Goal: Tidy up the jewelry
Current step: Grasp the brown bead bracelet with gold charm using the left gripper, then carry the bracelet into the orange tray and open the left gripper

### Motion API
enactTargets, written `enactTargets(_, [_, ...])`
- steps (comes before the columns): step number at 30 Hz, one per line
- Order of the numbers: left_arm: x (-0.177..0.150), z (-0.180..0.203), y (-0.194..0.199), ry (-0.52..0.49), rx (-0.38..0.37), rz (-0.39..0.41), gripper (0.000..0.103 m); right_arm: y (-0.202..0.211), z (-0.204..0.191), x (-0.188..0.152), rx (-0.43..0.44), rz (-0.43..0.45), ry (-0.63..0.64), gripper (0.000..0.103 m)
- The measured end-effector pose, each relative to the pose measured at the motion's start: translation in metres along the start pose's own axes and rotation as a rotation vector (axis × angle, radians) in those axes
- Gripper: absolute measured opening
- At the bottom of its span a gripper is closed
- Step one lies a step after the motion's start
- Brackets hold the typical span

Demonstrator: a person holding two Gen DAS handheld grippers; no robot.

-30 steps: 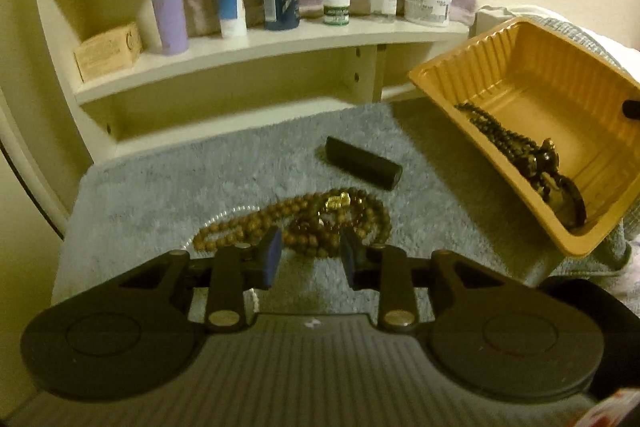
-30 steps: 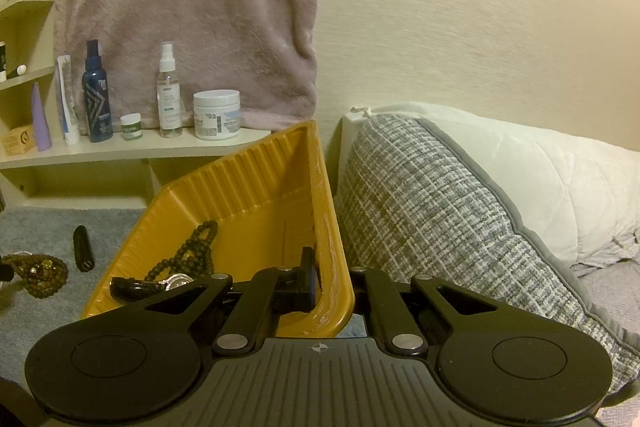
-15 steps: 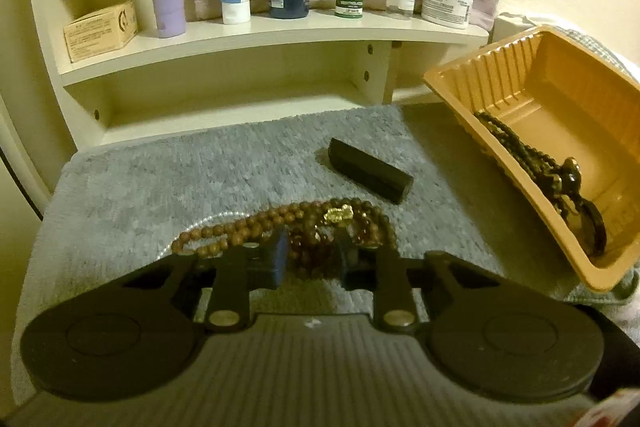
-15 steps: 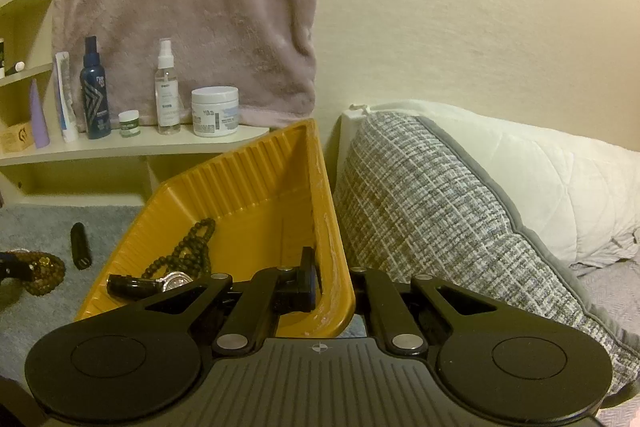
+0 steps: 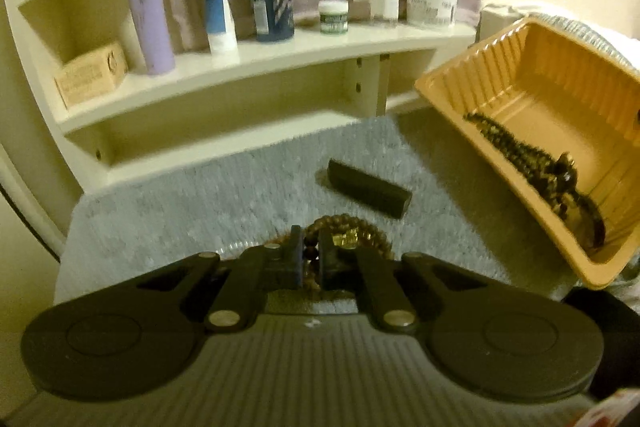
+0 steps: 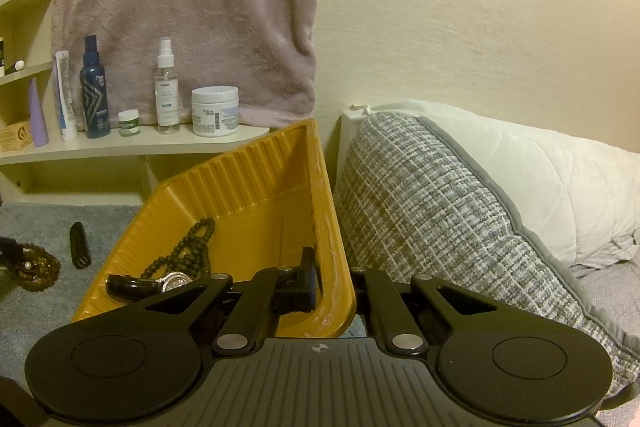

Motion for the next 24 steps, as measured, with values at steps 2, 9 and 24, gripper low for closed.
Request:
enactTargets(2, [0.006,-0.002,0.005,-0.01,0.002,0.018,0.006,0.0,-0.001,0.0,0.0,0.001,0.001,0.005])
enactTargets(9, [0.025,-0.002,0.02,-0.027,-0.004,0.069,0.006,0.0,-0.002,0.0,-0.001,0.001,0.002,0.005])
enactTargets(24, [0.056,0.039,0.041,-0.053,-0.148,0.128,0.006,0.001,-0.004,0.004,0.002,0.005,0.004,0.005])
Point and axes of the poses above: each gripper's, at about its wrist camera, not at the fingertips, and y roughly against the way its jaws point, z to its right, x to its top, the point moved 1 cm from there along -y, roughly the way its jaws point, and after that the axes turned 14 degrees about x, right-handed, at the moved point
